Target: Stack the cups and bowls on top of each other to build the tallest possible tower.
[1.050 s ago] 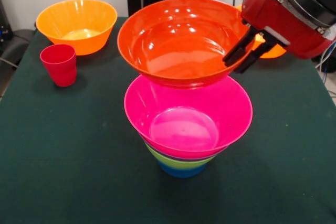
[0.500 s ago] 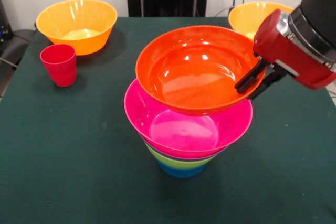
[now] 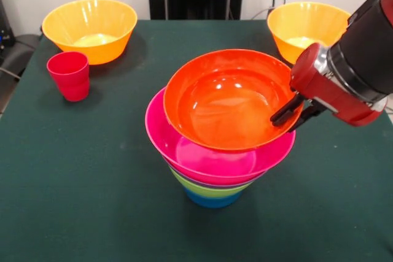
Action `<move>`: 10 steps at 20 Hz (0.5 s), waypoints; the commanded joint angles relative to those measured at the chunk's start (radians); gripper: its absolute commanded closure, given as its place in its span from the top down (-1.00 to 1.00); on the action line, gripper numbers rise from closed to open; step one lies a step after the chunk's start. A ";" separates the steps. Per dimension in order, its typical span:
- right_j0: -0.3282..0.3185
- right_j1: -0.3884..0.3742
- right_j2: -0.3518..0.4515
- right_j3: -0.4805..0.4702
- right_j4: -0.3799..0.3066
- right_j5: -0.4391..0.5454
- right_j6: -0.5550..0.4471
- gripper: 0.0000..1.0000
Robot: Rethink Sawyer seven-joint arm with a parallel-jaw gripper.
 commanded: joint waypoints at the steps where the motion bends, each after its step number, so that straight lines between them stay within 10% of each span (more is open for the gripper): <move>1: -0.017 -0.004 0.011 0.023 0.008 -0.035 0.205 -1.00; 10: -0.026 -0.001 0.007 0.030 0.012 -0.055 0.179 -1.00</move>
